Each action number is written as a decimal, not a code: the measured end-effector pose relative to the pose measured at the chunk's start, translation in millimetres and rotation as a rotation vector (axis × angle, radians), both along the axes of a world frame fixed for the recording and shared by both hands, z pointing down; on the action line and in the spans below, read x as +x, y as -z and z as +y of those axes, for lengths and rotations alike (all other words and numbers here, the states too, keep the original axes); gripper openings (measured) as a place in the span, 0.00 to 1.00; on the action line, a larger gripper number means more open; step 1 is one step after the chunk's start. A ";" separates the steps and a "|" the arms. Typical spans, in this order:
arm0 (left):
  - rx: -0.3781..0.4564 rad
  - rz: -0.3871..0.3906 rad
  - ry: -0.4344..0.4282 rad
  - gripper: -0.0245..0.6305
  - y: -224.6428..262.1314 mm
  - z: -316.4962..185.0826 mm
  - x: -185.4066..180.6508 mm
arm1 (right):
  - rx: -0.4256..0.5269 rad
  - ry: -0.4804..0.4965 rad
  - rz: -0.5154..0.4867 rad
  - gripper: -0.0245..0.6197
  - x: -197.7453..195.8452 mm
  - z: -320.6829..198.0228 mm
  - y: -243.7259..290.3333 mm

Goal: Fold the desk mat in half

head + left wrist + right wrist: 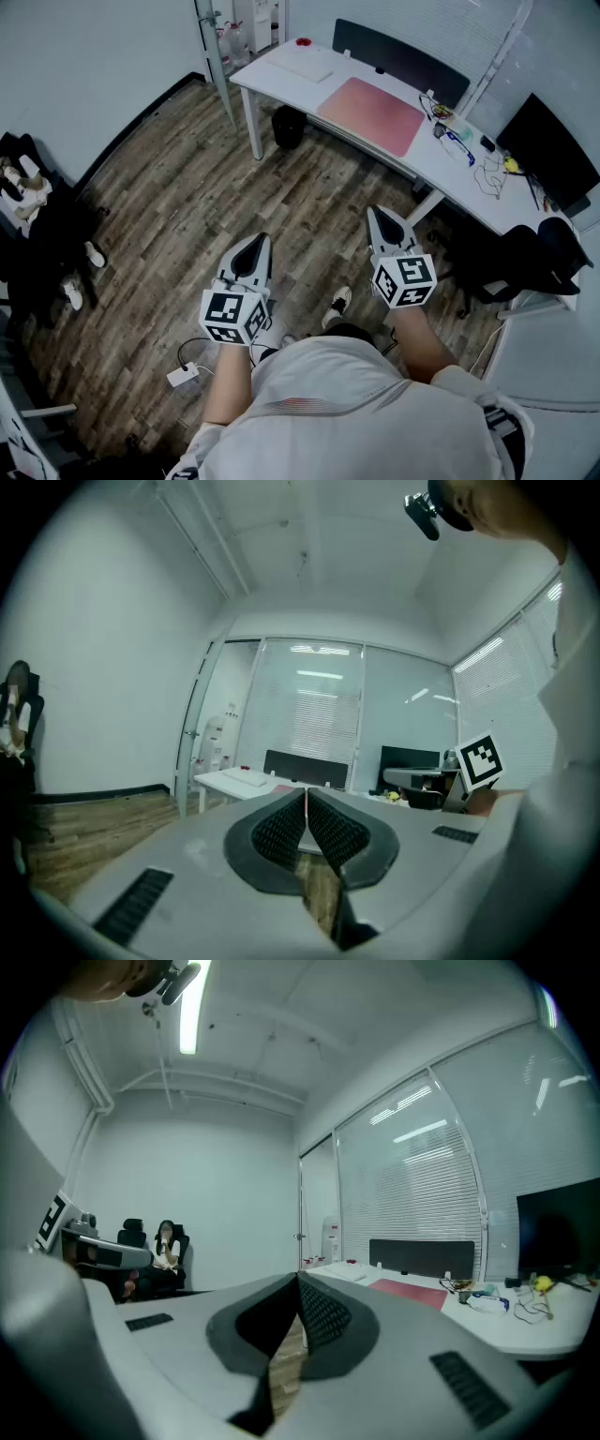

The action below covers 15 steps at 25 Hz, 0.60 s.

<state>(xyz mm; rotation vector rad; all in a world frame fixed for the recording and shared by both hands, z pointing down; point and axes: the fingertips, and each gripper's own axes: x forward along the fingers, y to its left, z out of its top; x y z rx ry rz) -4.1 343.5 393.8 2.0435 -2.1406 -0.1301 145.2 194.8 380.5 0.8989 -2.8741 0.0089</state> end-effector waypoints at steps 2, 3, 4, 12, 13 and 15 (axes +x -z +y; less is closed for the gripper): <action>-0.014 0.005 0.003 0.07 -1.8 0.8 2.1 | 0.003 -0.006 -0.001 0.12 3.2 -1.3 1.9; -0.019 0.006 0.002 0.07 -2.2 0.9 2.5 | 0.006 -0.011 -0.003 0.12 4.2 -1.8 2.9; -0.023 0.005 0.000 0.07 -2.2 1.0 2.0 | 0.008 -0.015 -0.004 0.12 4.5 -2.2 3.8; -0.030 0.002 -0.009 0.07 -0.5 3.2 -4.1 | 0.007 -0.013 -0.007 0.12 -3.1 2.0 5.4; -0.030 0.003 -0.010 0.07 -0.6 2.6 -4.0 | 0.006 -0.012 -0.006 0.12 -3.3 2.1 5.1; -0.031 0.005 -0.014 0.07 -0.9 0.9 -3.0 | 0.016 -0.022 -0.002 0.12 -1.7 1.2 5.5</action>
